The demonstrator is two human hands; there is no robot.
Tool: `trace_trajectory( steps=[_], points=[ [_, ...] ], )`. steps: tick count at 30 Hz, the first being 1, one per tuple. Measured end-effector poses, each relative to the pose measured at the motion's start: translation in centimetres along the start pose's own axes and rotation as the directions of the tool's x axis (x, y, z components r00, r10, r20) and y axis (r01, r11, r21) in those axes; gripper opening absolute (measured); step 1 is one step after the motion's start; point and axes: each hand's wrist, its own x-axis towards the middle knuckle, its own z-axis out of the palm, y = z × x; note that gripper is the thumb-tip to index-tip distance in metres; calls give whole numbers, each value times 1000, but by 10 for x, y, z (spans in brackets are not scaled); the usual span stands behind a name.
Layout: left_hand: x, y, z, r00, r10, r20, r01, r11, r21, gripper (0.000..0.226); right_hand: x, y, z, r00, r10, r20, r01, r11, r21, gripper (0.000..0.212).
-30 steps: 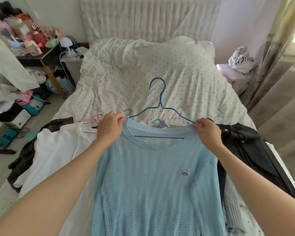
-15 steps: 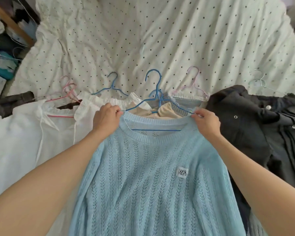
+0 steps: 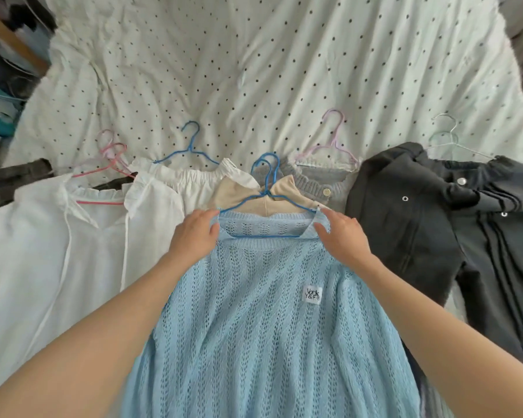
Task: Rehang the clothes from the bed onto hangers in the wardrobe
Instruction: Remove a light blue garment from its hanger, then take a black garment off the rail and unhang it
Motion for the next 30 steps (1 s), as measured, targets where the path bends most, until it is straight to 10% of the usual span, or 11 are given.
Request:
trace_trajectory(
  steps=[10,18,24,30],
  points=[
    [-159,27,23,887,442,-133,-421,893,158,44,-171,-25,7,975,-97,-198,101,995,11,60],
    [-238,64,19,773,623,-122,-616,782,90,47,-321,-26,6,908,131,-398,-130,991,30,60],
    [-297,106,24,595,803,-38,-801,596,57,51,-434,-17,13,772,382,-508,-357,922,151,58],
    [-388,191,52,239,971,-2,-971,239,0,49,-556,10,9,502,603,-621,-519,784,342,63]
  ],
)
